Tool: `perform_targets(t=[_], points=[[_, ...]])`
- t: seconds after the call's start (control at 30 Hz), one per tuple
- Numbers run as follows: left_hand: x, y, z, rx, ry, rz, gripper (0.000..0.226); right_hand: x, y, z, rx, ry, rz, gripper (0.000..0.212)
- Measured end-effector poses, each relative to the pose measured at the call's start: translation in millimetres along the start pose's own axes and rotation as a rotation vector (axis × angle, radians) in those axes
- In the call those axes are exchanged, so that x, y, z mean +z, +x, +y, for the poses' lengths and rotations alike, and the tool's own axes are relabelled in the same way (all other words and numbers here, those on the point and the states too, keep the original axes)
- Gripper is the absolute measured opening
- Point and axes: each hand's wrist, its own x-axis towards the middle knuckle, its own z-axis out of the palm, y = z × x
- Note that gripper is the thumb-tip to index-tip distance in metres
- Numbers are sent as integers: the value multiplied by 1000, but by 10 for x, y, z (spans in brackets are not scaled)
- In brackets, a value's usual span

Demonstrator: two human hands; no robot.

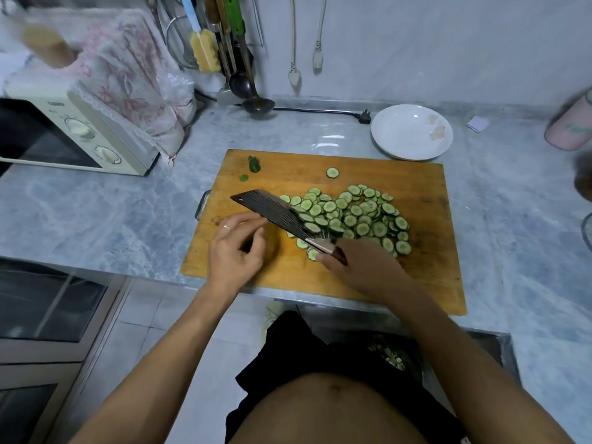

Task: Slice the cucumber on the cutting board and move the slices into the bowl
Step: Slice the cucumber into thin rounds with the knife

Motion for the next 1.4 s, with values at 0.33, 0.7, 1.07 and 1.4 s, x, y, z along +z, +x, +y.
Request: perform_targets(t=[0.33,0.7,1.07,1.4], points=[[383,515,220,-100,101,-633,32,-141,-79,26,-37,-310,15,54],[609,766,217,-237,128,-556,18,-89,-122,103,-95,-272,11,46],[709,687,458,111,41,-921,54,-144,-161,117,-152,-320,22,45],[431,586,309,-83,-25,-641,54,-127,-226,244,-111,-284,65,46]])
